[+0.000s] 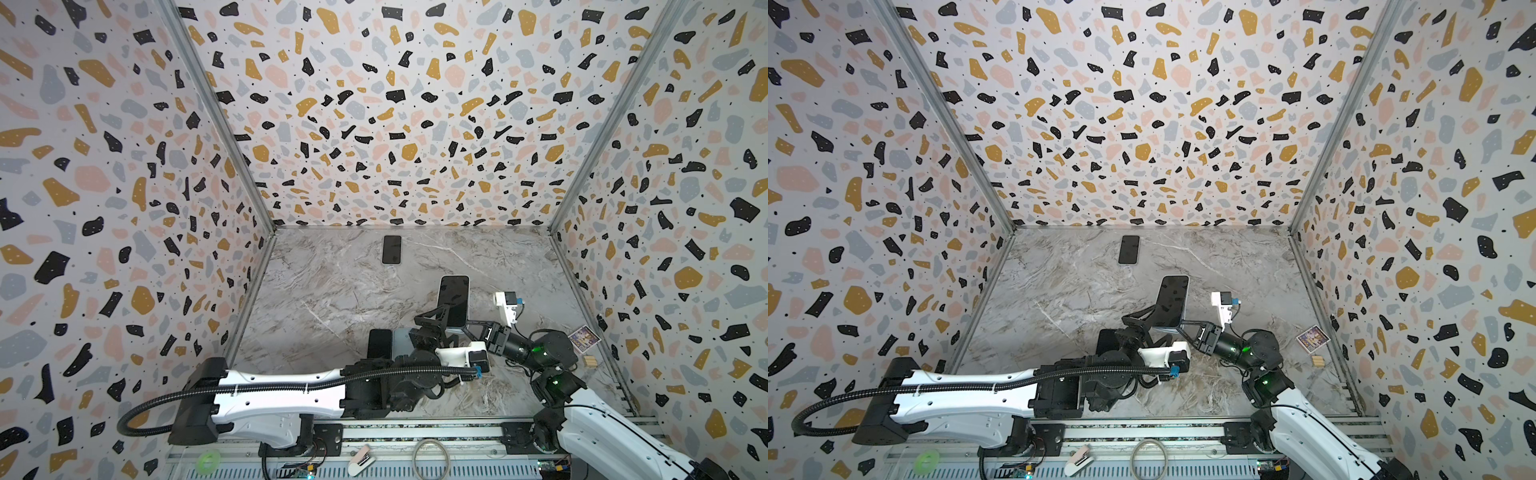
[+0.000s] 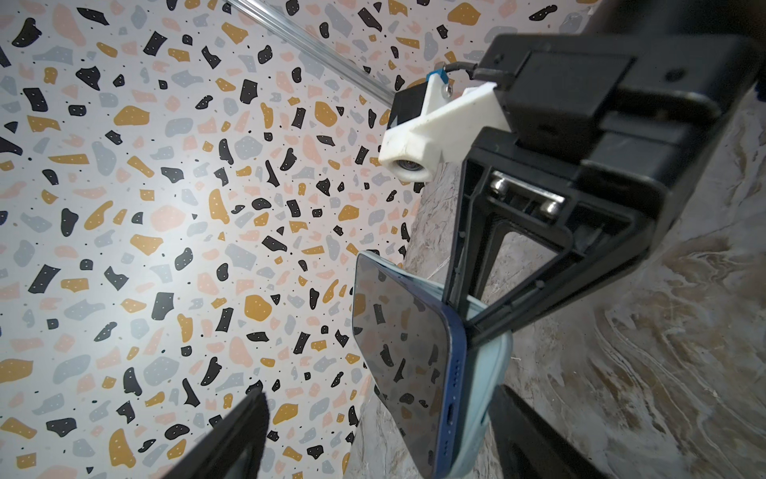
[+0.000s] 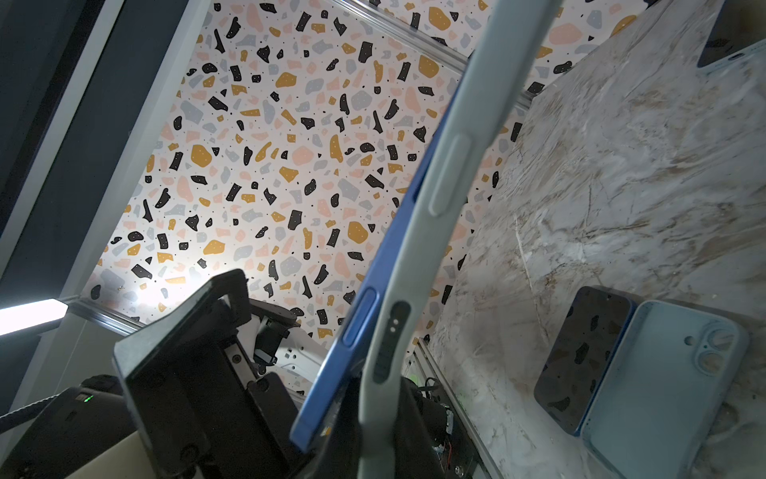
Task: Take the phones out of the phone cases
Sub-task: 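Close the left gripper on the cased phone's edge beside the right gripper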
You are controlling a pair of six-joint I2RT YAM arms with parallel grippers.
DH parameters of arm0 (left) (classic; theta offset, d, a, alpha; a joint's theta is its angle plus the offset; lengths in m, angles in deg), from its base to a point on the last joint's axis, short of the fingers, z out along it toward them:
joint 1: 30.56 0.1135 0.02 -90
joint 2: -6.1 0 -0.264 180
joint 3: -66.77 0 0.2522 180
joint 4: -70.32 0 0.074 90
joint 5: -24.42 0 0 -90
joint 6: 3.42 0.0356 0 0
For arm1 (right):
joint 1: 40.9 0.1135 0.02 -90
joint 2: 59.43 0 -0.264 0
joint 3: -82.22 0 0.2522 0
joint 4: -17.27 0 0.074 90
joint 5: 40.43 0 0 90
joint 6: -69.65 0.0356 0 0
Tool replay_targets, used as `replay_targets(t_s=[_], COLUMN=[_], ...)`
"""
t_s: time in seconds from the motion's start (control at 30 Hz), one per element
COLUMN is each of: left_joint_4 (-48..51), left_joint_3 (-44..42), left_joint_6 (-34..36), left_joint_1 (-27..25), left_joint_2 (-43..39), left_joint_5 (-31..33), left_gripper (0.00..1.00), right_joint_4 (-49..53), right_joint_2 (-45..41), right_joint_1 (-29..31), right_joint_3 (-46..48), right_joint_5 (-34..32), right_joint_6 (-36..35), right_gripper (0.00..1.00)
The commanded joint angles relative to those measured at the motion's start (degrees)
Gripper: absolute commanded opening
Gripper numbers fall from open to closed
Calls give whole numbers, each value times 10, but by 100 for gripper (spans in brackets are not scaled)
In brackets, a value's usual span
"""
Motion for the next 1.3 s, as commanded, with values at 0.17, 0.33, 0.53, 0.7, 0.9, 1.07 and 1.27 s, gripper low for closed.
replay_targets(t_s=[0.17,0.33,0.53,0.7,0.9,1.07,1.27], left_joint_4=[-29,-36,-38,-38,-32,-23,-16], left_joint_3=[29,42,48,49,57,60,62], left_joint_6=[9,10,17,15,17,9,-6], left_joint_1=[14,26,30,36,39,44,52], left_joint_2=[17,28,38,43,51,48,44], left_joint_5=[-8,-8,-12,-18,-26,-46,-76], left_gripper=[84,81,77,74,64,56,45], right_joint_4=[-47,-50,-55,-57,-58,-57,-55], right_joint_2=[-12,-12,-11,-9,-10,-10,-13], right_joint_1=[-2,-2,-2,-3,-2,-2,-2], right_joint_3=[-15,-12,-12,-12,-13,-14,-15], right_joint_5=[8,9,11,15,14,15,16], right_joint_6=[-14,-12,-11,-10,-10,-10,-8], right_gripper=[0,0,0,0,0,0,0])
